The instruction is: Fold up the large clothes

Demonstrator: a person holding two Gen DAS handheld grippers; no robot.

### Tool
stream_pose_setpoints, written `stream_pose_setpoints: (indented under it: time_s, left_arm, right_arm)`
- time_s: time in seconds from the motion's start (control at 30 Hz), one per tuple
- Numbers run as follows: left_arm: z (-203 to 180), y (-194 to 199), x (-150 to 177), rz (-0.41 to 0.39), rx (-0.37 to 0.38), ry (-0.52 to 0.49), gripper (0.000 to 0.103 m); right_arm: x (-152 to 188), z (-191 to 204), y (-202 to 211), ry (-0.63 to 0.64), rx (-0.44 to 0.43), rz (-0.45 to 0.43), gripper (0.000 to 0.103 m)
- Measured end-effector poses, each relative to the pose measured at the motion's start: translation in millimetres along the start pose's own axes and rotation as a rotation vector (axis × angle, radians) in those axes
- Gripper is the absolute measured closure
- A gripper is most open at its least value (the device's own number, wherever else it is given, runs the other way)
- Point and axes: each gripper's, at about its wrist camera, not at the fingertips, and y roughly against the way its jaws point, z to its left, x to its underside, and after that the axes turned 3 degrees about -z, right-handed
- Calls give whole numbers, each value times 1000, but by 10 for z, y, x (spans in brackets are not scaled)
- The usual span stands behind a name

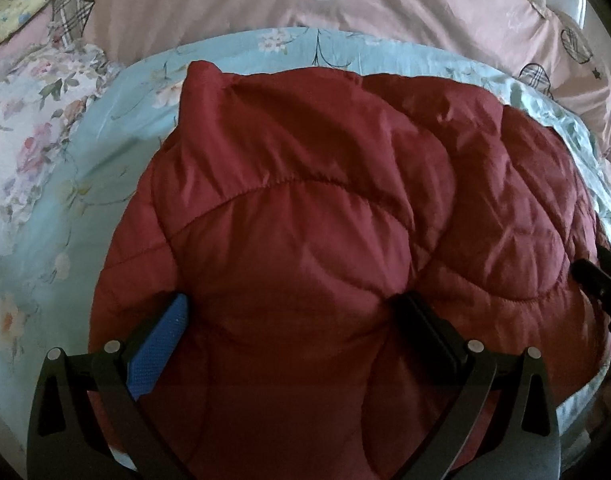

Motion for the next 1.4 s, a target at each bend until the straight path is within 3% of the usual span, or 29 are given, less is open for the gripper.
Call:
stream_pose_setpoints:
  time_s: [0.37, 0.63, 0.77, 1.13, 1.4]
  left_arm:
    - [42, 654, 413, -56, 40, 6, 0]
    - [-5, 731, 888, -1, 31, 5, 0]
    - [-115, 728, 1100, 40, -14, -40, 0]
    - [-282, 1268, 1012, -30, -98, -126, 0]
    - [-265, 1168, 884, -23, -82, -84, 0]
  right_arm:
    - [330, 54, 814, 11, -64, -59, 10]
    - [725, 196, 976, 16, -97, -8, 10]
    - [899, 315, 970, 46, -83, 43, 10]
    - [986, 533, 1275, 36, -57, 63, 9]
    - [825, 513, 1211, 46, -12, 30, 8]
